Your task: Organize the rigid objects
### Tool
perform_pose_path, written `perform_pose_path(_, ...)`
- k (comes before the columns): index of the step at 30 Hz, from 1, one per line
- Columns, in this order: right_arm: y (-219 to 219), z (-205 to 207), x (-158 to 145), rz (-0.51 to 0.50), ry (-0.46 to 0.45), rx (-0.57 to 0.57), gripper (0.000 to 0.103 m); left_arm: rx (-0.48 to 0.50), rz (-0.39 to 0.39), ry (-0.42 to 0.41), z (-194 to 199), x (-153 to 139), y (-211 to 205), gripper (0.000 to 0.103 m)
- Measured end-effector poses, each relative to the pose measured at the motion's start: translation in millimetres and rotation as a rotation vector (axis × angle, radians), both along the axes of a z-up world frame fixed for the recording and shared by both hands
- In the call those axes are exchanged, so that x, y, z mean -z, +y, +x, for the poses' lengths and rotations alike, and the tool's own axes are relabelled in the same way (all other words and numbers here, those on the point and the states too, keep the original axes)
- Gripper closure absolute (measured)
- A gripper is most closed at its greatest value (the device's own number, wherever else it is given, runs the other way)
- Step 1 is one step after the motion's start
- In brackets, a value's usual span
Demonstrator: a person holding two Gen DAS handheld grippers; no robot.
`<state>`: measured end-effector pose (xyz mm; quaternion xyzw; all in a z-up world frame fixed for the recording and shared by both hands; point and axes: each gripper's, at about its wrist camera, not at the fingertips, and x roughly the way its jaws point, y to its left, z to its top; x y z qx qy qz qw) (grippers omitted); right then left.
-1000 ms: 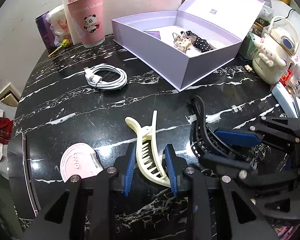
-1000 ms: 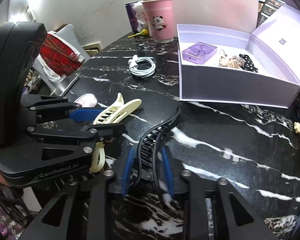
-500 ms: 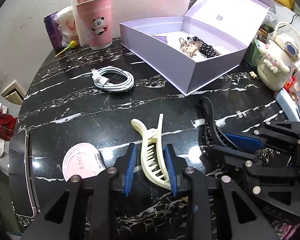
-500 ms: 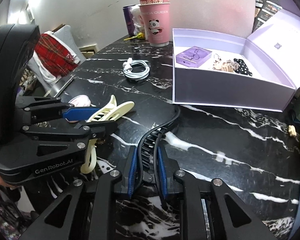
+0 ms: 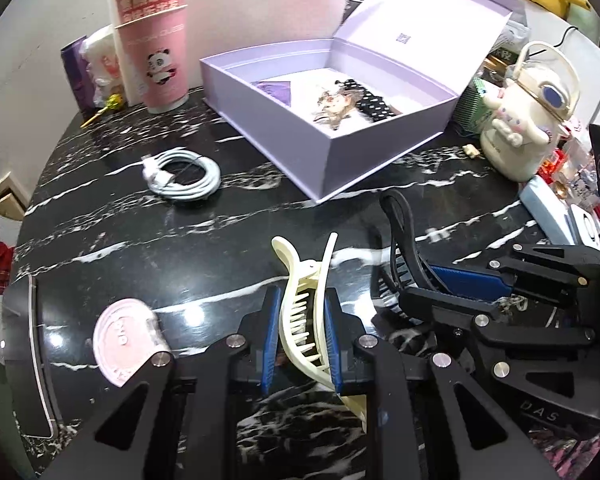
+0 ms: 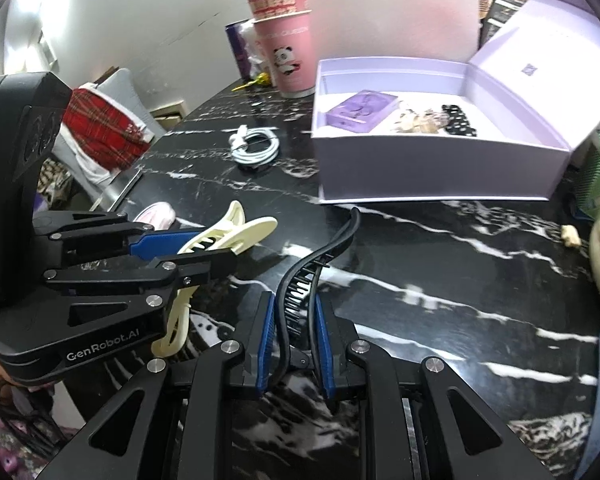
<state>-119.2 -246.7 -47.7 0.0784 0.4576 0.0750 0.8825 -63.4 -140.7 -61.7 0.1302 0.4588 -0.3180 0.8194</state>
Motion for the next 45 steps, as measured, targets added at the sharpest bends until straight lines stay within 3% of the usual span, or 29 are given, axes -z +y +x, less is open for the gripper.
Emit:
perform_pose_path(17, -32, -44, -23, -0.015, -0.039, 0.149, 0.083, 0.111, -0.05, -0.045, -26, -21, -33, 0.082)
perform_pose_path(45, -46, -42, -50, -0.025, -0.104, 0.134, 0.083, 0.159, -0.068, -0.092, -12, -55, -62, 0.082)
